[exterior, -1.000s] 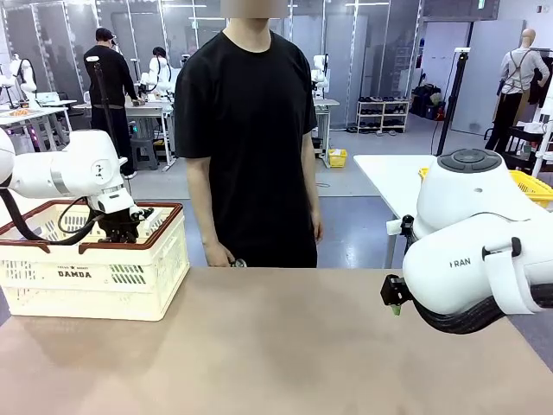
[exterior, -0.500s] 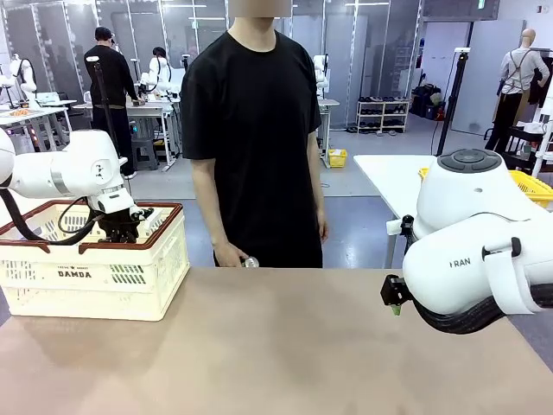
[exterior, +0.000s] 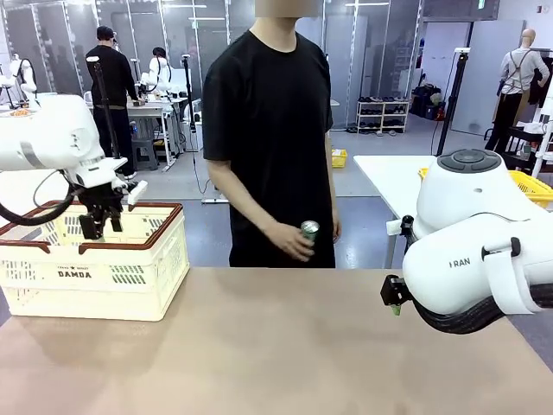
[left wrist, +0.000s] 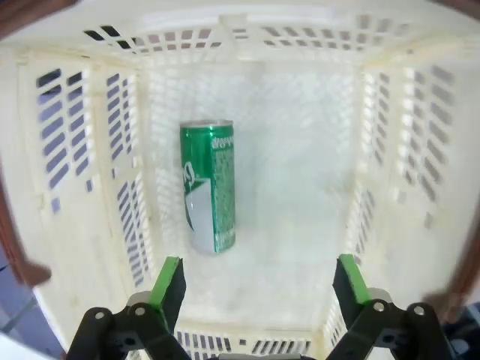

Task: Place the drinks into the Shopping basket.
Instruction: Pick up one drink and place it into the Shopping basket.

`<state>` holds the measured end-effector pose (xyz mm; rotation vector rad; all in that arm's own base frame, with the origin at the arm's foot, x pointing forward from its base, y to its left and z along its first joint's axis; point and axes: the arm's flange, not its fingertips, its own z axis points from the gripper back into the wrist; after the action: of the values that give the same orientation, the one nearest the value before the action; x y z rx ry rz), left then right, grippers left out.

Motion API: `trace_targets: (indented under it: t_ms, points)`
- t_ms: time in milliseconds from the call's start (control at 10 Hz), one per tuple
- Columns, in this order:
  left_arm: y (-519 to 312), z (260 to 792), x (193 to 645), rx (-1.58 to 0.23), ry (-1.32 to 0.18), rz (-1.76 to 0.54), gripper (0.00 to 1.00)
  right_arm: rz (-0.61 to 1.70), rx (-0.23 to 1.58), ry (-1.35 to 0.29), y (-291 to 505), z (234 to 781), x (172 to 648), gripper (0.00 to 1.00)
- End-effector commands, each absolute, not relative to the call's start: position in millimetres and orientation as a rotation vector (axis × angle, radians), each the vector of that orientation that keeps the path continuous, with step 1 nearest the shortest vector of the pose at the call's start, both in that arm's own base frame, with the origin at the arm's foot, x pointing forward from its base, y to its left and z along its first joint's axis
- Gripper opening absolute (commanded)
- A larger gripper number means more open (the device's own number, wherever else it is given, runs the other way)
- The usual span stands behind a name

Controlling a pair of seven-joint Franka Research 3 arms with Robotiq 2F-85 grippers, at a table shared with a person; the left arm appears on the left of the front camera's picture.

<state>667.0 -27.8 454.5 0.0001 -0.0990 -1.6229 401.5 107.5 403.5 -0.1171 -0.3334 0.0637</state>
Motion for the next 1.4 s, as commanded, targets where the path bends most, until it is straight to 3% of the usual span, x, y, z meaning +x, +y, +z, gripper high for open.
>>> trace_targets:
  t_ms: [0, 200, 500, 800, 1100, 1300]
  points:
    - [-24.5, 470.4, 616.5, 0.018, -0.158, -1.619, 1.00, 0.058, -0.113, -0.330, 107.1, 402.5, 402.7, 1.00]
    - [-26.1, 499.2, 577.2, 0.073, -0.249, -1.631, 1.00, 0.058, -0.113, -0.330, 107.1, 402.5, 402.7, 1.00]
    - [-20.4, 509.3, 517.1, 0.131, -0.237, -1.678, 1.00, 0.058, -0.113, -0.330, 107.1, 402.5, 402.7, 1.00]
    - [-7.8, 485.4, 457.6, 0.071, -0.180, -1.742, 1.00, 0.058, -0.113, -0.330, 107.1, 402.5, 402.7, 1.00]
    - [9.8, 452.4, 422.2, -0.022, -0.169, -1.666, 1.00, 0.058, -0.113, -0.330, 107.1, 402.5, 402.7, 1.00]
    - [10.4, 435.6, 420.8, -0.035, -0.139, -1.792, 1.00, 0.058, -0.113, -0.330, 107.1, 402.5, 402.7, 1.00]
